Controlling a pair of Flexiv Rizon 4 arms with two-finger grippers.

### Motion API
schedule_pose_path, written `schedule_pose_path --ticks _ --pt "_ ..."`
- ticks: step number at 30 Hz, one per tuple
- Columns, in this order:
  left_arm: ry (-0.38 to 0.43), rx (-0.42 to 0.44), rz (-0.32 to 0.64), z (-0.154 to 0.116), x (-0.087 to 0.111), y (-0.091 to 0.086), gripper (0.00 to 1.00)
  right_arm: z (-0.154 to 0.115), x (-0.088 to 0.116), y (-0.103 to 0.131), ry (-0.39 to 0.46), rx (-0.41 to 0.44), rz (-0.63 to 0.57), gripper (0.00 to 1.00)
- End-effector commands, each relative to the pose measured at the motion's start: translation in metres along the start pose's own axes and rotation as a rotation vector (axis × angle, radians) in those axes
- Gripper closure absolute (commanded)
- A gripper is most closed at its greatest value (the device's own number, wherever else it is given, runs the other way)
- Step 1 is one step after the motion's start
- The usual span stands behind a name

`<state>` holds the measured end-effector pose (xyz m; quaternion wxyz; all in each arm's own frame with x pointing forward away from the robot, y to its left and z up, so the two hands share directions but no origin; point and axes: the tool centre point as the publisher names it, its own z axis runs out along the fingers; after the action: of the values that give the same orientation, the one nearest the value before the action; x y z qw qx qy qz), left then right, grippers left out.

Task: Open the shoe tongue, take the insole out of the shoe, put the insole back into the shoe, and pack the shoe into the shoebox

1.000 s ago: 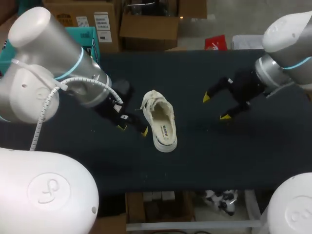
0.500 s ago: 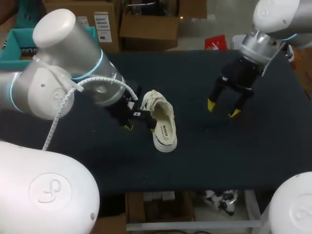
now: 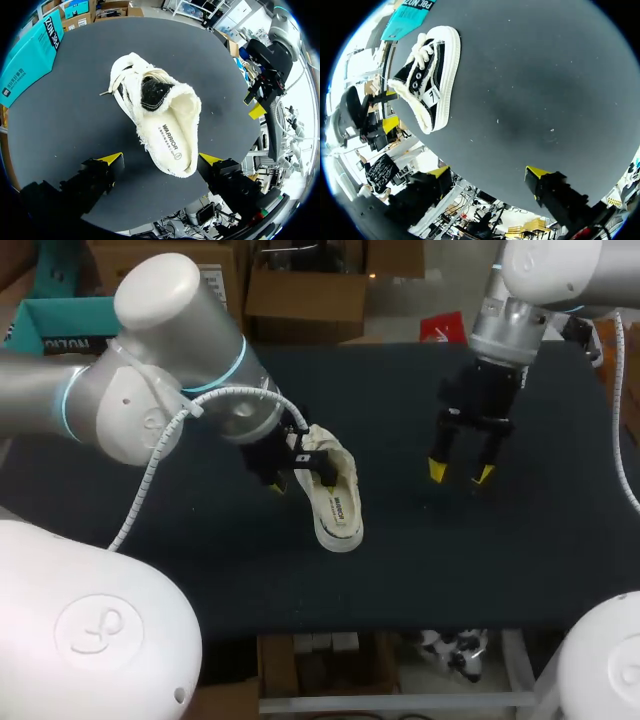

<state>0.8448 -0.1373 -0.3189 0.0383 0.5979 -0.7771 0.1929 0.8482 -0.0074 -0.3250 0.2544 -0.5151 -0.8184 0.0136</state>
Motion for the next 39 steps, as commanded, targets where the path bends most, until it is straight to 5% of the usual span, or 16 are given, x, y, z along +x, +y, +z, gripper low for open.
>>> schedule_pose_path --ticks 1,15,23,31,39 --pt "-0.018 -0.012 -0.015 0.026 0.006 -0.019 0.0 0.004 0.005 -0.022 -0.036 -0.167 -0.032 0.0" --pt "-0.047 -0.057 -0.075 0.05 0.0 -0.037 0.0 -0.001 0.006 -0.036 -0.144 -0.248 -0.188 0.0" --pt "-0.06 -0.052 -0.077 0.024 0.0 -0.025 0.04 -0.002 0.006 -0.039 -0.173 -0.267 -0.241 0.0" --pt "-0.102 -0.075 -0.102 0.017 -0.007 -0.015 0.31 -0.001 0.003 -0.039 -0.202 -0.294 -0.307 0.0" --pt "-0.136 -0.075 -0.161 0.03 -0.026 -0.026 0.34 0.0 0.0 -0.037 -0.225 -0.31 -0.37 0.0"
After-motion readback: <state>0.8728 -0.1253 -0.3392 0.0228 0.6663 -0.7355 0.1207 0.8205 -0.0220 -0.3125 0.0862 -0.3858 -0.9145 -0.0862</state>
